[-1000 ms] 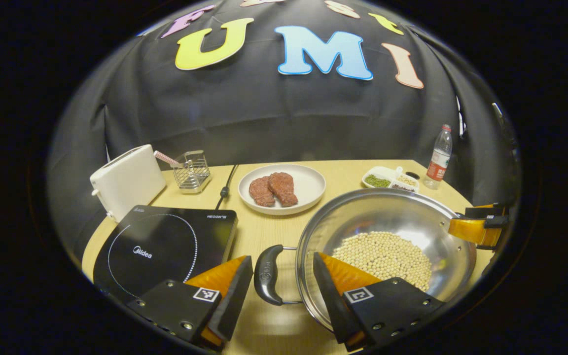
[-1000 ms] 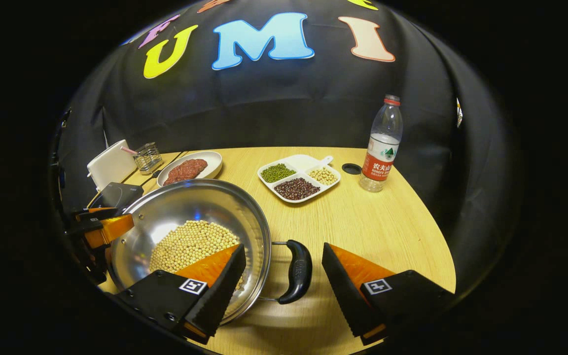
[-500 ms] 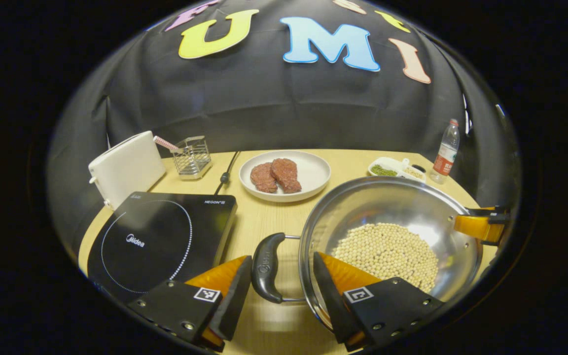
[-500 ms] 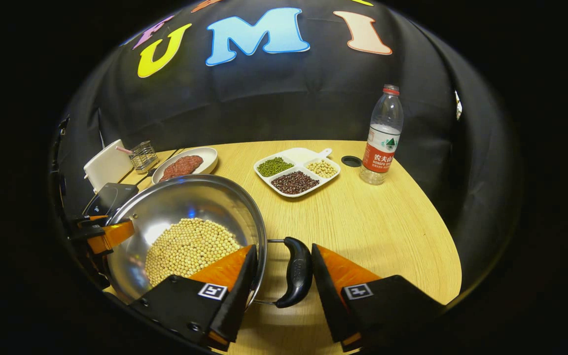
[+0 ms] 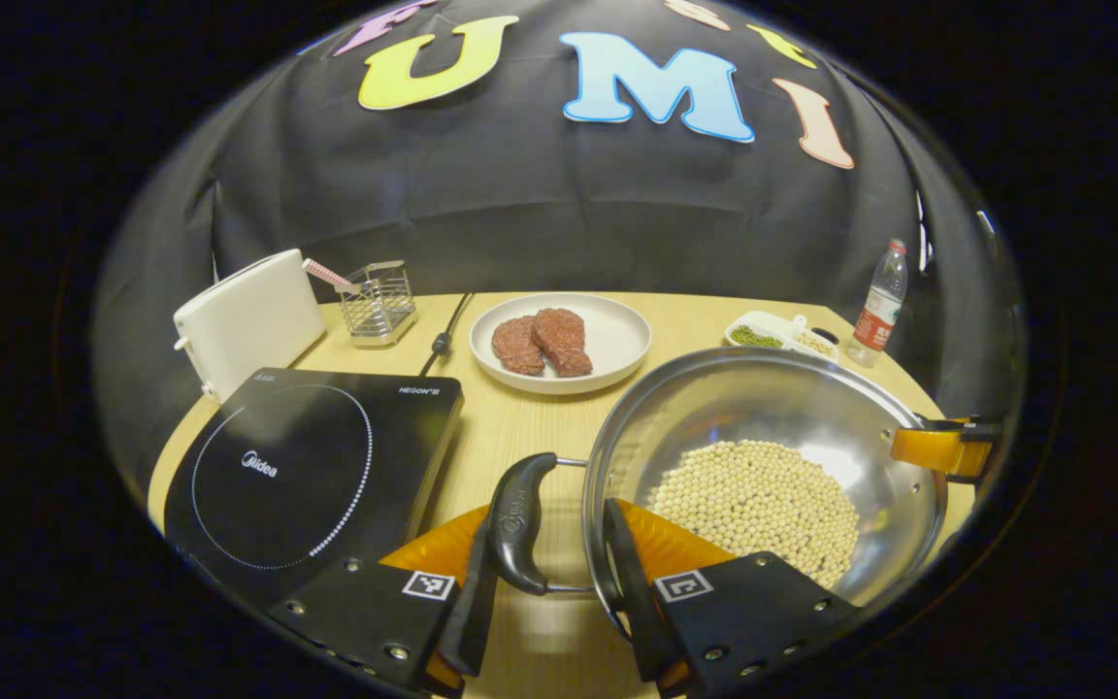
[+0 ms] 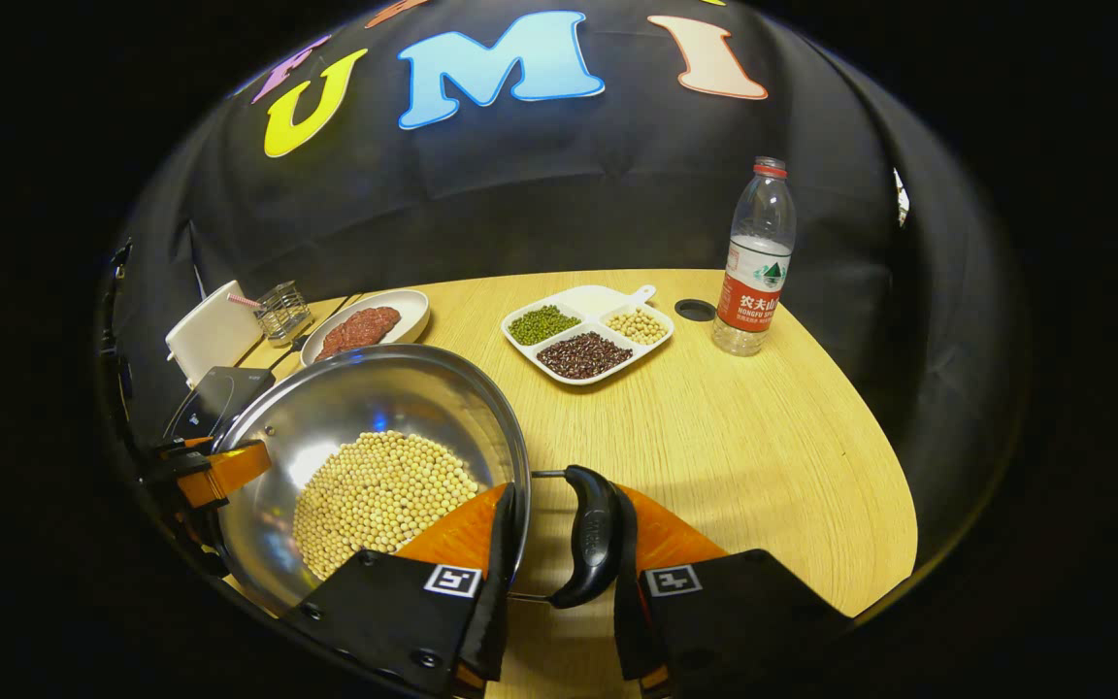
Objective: First push the handle of the pot to place it horizontally, then grasp the pot with both hands and set it on the induction cooktop.
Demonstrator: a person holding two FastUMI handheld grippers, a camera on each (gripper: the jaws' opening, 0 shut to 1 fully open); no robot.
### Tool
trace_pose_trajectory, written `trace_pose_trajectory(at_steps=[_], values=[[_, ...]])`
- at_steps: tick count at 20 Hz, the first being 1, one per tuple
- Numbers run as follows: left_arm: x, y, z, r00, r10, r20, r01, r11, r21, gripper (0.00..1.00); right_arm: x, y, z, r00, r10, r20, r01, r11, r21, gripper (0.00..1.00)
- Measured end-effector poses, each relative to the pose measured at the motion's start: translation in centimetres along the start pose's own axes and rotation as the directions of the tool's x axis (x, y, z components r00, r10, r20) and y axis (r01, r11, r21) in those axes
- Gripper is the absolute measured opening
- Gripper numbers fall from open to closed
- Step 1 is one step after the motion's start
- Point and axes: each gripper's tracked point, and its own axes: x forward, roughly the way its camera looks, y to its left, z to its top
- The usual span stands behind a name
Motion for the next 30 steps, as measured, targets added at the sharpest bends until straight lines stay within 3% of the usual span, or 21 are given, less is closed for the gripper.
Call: trace_pose_trajectory(at_steps=[2,14,17,22,30], values=[[0.0,-0.1,0.3,1.0,0.001,-0.001,-0.001,1.0,0.005,0.58,-0.1,-0.1,-0.2,1.0,-0.002,-0.009,0.002,1.0,0.004,0.43],[-4.4,2.8,3.9,0.998,-0.033,0.049,0.034,0.999,-0.009,0.58,-5.1,3.1,2.8,0.999,-0.028,0.028,0.028,0.999,0.015,0.46],[-5.3,4.7,4.8,0.997,-0.053,0.061,0.053,0.999,-0.005,0.58,-6.5,5.0,3.1,0.998,-0.047,0.041,0.046,0.999,0.025,0.43],[-6.4,9.0,5.6,0.995,-0.068,0.077,0.068,0.998,0.001,0.58,-7.9,9.1,3.4,0.997,-0.06,0.057,0.058,0.998,0.033,0.46],[-7.3,16.9,6.1,0.994,-0.066,0.084,0.067,0.998,-0.009,0.58,-7.9,16.3,4.0,0.996,-0.055,0.07,0.053,0.998,0.029,0.43]])
